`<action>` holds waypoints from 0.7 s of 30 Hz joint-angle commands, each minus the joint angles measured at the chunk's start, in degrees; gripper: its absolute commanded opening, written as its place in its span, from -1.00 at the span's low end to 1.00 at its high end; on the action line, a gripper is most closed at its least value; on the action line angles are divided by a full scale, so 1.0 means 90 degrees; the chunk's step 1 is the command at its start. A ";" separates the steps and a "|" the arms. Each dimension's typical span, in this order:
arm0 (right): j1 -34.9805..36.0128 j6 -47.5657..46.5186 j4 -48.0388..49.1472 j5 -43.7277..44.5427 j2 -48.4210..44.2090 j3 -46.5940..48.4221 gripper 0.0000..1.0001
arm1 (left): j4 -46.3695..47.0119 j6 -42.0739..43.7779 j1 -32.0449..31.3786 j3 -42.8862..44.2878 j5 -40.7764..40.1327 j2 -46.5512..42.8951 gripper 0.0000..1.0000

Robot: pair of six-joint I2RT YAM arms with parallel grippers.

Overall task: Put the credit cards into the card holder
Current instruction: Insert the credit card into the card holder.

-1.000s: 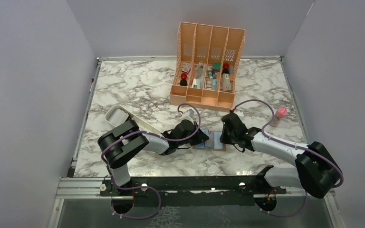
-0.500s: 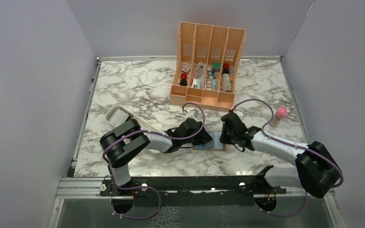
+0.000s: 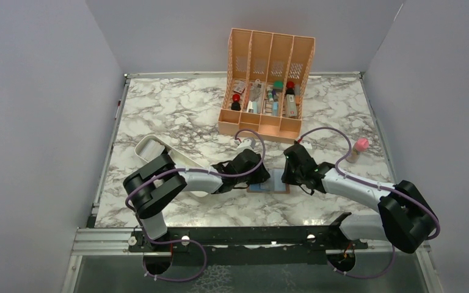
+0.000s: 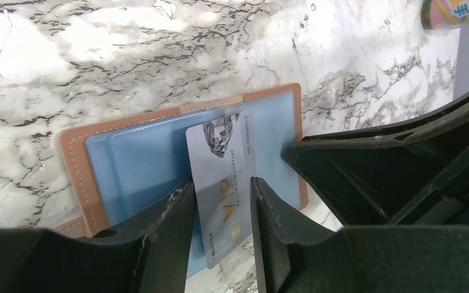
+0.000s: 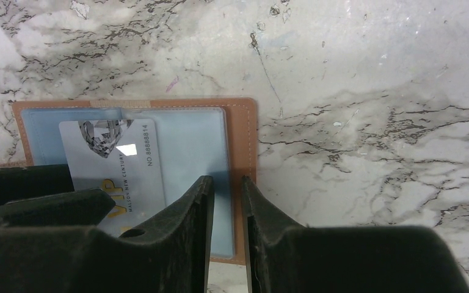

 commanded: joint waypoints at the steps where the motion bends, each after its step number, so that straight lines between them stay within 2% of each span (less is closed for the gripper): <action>1: -0.0045 0.0005 0.0009 0.0004 0.0126 -0.0128 -0.45 | -0.0614 0.0270 -0.0074 0.0120 -0.0483 -0.0121 -0.17; 17: -0.0041 0.0105 0.0133 -0.0520 0.0039 -0.0123 -0.45 | -0.0939 0.0352 -0.0298 0.0604 -0.0554 0.0217 -0.17; 21: -0.0125 0.0066 -0.0092 -0.0319 0.0034 0.0015 -0.43 | -0.1298 0.0520 -0.0296 0.0759 -0.0799 0.0083 -0.17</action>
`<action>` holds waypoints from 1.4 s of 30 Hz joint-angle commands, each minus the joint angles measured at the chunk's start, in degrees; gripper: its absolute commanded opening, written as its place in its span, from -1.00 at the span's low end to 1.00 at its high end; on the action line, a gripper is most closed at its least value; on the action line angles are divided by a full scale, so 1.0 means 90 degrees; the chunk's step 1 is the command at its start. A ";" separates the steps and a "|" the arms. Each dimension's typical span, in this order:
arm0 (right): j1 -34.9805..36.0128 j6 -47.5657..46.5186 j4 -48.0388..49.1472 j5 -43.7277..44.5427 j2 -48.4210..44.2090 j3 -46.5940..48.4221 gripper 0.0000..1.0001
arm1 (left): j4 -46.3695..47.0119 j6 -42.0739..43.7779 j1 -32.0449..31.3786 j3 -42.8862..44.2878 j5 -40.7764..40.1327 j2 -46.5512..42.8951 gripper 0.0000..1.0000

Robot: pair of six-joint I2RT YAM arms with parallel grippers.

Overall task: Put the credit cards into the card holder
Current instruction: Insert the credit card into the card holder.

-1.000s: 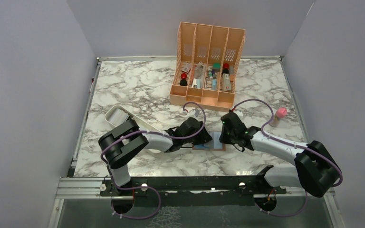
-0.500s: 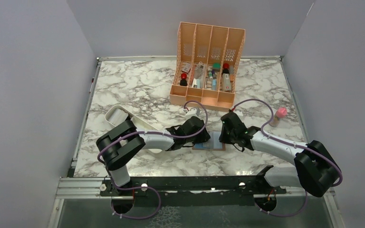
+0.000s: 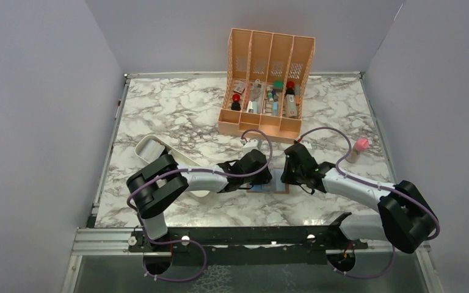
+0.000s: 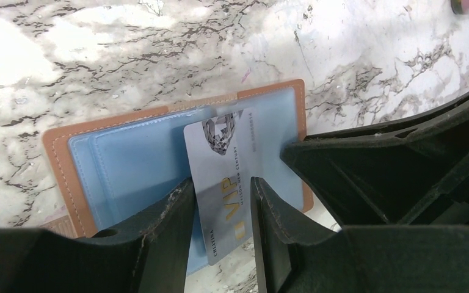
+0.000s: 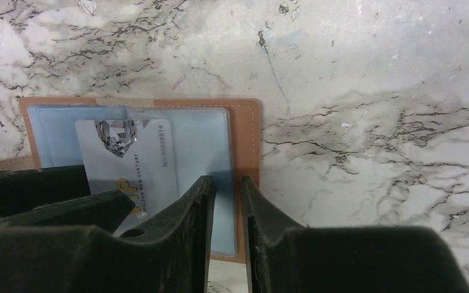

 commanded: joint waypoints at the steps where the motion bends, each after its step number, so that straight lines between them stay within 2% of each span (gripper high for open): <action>1: -0.0146 0.0029 -0.0173 -0.0094 0.0028 0.0030 -0.43 | -0.0628 0.0263 -0.0046 0.0292 -0.0445 -0.0071 -0.17; 10: -0.0314 0.0020 -0.0111 -0.0216 -0.0124 -0.0085 -0.43 | -0.0677 0.0282 -0.0055 0.0368 -0.0410 0.0002 -0.19; 17: -0.0334 0.0013 0.0066 -0.0452 -0.0098 -0.0219 -0.45 | -0.0398 0.0285 -0.0120 0.0451 -0.0160 0.0146 -0.40; 31: -0.0334 0.0064 0.0217 -0.0597 -0.0049 -0.0290 -0.46 | -0.0368 0.0237 -0.0343 0.0881 0.0087 0.0487 -0.38; 42: -0.0334 0.0082 0.0178 -0.0740 -0.0196 -0.0243 -0.42 | -0.0239 0.0147 -0.0353 0.0804 0.0094 0.0497 -0.37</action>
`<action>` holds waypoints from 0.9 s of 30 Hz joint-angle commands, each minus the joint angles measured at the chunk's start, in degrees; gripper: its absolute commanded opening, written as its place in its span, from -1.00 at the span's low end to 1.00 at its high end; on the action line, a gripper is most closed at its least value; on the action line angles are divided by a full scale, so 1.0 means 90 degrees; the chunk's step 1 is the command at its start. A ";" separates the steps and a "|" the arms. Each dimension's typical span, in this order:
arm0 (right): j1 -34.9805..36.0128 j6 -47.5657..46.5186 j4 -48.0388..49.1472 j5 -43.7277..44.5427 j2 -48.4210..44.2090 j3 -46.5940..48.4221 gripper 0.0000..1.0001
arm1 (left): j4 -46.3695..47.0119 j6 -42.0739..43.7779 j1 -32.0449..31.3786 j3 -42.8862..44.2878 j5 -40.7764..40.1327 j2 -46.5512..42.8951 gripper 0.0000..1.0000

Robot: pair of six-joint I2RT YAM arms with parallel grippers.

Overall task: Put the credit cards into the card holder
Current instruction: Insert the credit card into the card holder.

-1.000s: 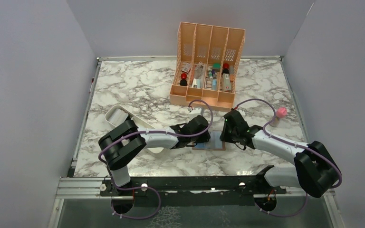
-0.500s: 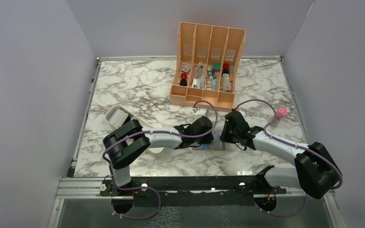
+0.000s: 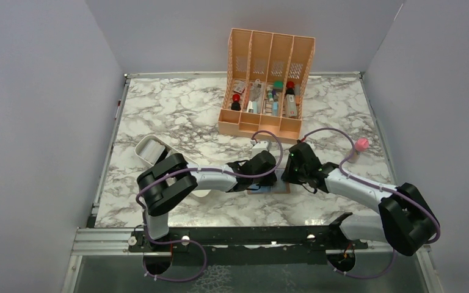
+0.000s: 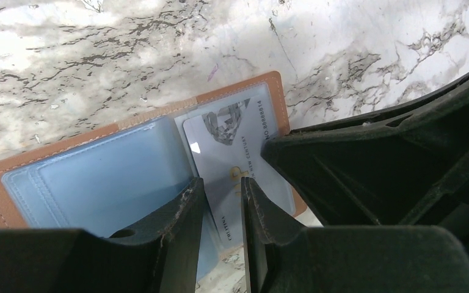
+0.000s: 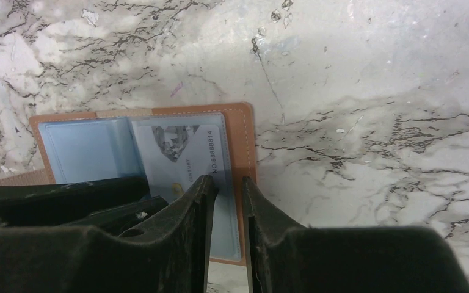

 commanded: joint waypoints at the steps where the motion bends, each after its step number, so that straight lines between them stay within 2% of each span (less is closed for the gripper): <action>1: 0.0004 0.0077 -0.0066 -0.0349 -0.0117 -0.0064 -0.42 | 0.0167 -0.0018 -0.0058 0.0097 0.0146 -0.0040 -0.36; 9: 0.0009 0.0081 -0.0367 -0.0952 -0.0343 0.0220 -0.38 | -0.0022 0.0121 0.0034 0.0002 0.0010 -0.0399 -0.33; 18: 0.0014 0.0078 -0.1006 -0.0842 -0.0891 0.0726 -0.37 | -0.0132 0.0239 0.0285 -0.0088 0.0207 -0.0752 -0.30; 22: 0.0019 0.0085 -0.1031 -0.1024 -0.0882 0.0832 -0.26 | -0.0284 0.0333 0.0402 -0.0170 0.0118 -0.1034 -0.29; 27: 0.0193 0.0249 -0.0815 -0.1077 -0.0721 0.0909 -0.26 | -0.0425 0.0424 0.0635 -0.0400 0.0101 -0.1244 -0.28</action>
